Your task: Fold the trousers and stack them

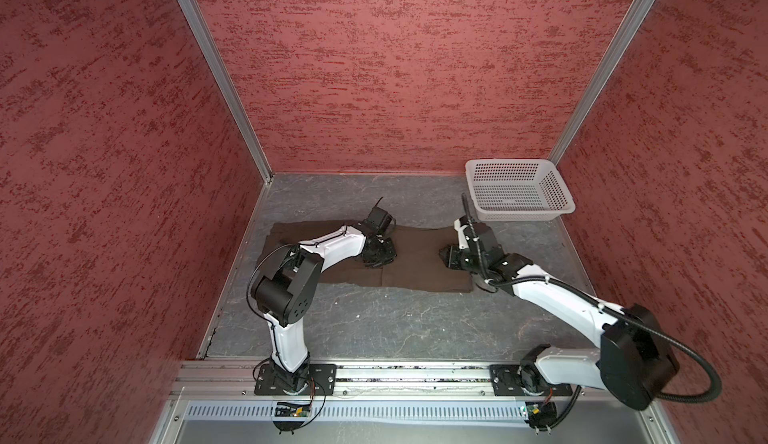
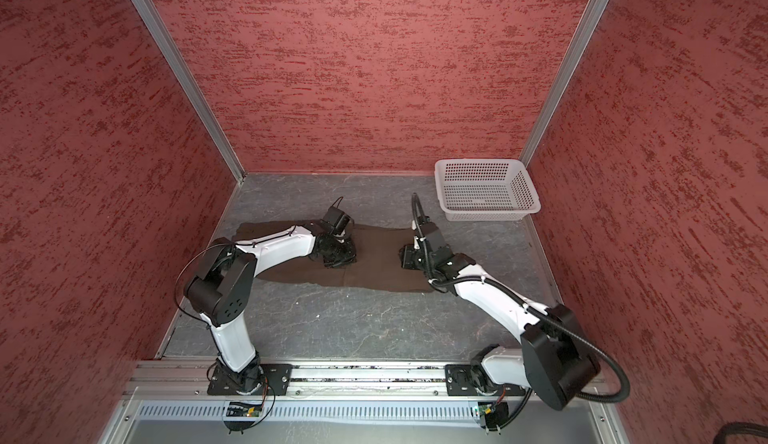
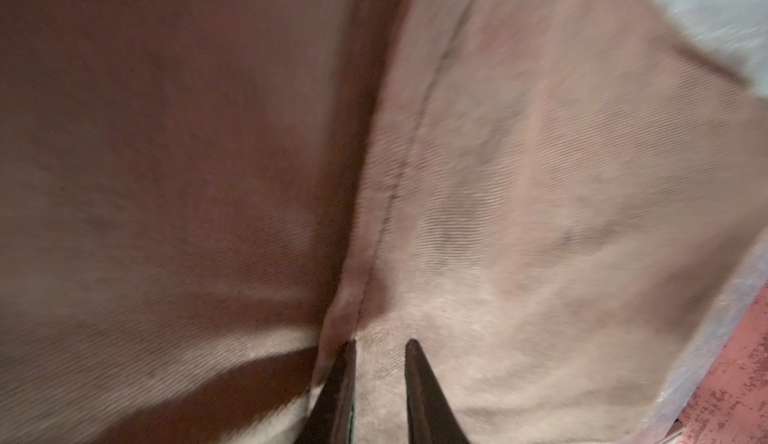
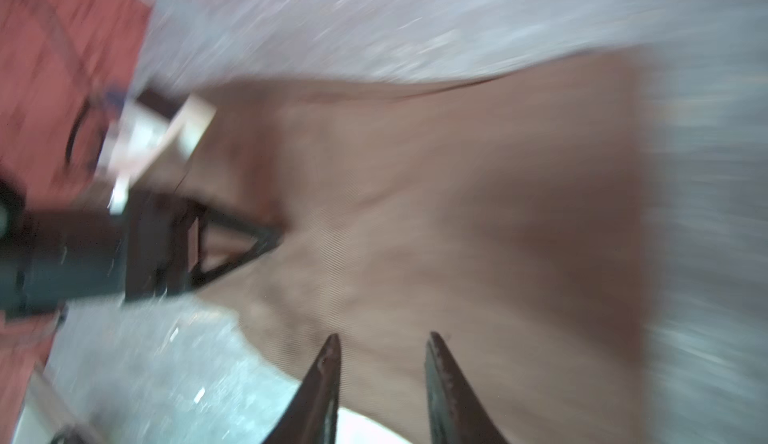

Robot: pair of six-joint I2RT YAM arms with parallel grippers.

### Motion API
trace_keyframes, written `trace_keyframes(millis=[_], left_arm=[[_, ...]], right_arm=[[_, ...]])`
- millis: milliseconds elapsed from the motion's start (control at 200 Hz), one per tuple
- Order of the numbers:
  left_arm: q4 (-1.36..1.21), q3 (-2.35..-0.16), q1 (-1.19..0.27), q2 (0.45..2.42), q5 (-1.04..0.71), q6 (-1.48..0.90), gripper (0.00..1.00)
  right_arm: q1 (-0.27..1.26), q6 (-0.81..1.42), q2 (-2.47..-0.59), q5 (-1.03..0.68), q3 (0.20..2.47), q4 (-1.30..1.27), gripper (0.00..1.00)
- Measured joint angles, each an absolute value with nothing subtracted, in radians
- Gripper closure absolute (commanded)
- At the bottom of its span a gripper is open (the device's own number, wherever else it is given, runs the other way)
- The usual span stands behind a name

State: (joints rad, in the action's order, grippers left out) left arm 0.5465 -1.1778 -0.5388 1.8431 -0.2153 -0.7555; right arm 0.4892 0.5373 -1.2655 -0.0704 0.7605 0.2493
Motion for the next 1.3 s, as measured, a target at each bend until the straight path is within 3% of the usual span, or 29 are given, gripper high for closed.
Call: trace_keyframes(millis=[336,857,1037,1302], left_arm=[[0.456,-1.127,-0.521,1.844,-0.265,-0.768,0.77],[0.418,-1.11,-0.506,1.846,-0.307,-0.774,0.76],[0.394,-1.092,-0.506,1.832,-0.314,-0.777,0.65],[0.416,-1.026,-0.51,1.745,-0.259,-0.748,0.62]], right_arm=[[0.299,0.502,-1.278,-0.14,0.653,0.306,0.38],[0.205,0.513,-1.487,-0.401,0.613,0.096,0.42],[0.197,0.528,-1.495,-0.446,0.586,0.026,0.42],[0.186,0.534,-1.495,-0.462,0.579,0.01,0.42]])
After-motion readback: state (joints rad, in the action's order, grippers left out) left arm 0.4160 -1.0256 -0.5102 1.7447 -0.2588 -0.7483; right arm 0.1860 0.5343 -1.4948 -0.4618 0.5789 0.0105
